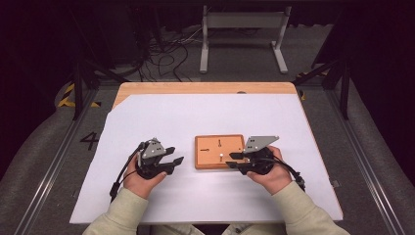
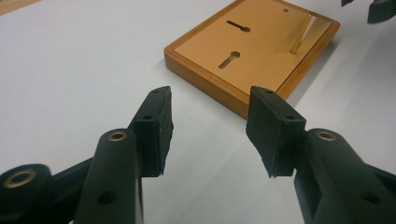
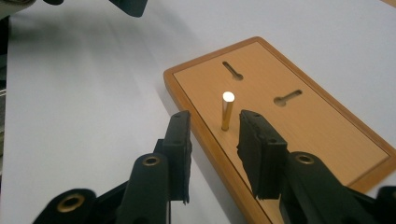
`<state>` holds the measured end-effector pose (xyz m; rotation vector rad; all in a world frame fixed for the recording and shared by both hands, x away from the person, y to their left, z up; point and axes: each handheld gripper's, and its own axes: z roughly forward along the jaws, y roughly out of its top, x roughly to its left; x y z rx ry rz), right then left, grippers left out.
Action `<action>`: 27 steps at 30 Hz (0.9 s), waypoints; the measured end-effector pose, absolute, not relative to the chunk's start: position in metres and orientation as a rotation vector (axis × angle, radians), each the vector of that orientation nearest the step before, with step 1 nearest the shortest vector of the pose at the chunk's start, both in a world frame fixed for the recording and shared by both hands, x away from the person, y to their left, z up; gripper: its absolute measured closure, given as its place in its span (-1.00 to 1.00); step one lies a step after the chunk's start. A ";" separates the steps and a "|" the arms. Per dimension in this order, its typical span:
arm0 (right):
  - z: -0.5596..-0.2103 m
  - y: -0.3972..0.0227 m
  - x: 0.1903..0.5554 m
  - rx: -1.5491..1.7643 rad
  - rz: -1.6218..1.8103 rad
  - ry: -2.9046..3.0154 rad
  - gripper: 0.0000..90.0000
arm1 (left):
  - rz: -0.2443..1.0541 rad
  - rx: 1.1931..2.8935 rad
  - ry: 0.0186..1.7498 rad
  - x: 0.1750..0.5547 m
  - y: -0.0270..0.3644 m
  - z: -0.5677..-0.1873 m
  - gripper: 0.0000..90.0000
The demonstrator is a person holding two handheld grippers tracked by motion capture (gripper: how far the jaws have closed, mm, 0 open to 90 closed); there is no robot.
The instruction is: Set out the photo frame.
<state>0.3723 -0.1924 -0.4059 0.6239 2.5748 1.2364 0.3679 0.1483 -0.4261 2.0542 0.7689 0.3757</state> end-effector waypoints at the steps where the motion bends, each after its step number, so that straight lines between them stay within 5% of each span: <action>1: -0.407 -0.189 0.374 0.618 1.234 2.576 0.42 | 0.374 2.051 0.769 0.368 0.149 -0.426 0.13; 27: -0.435 -0.162 0.406 0.647 1.218 2.641 0.60 | 0.252 1.952 0.757 0.376 0.153 -0.432 0.21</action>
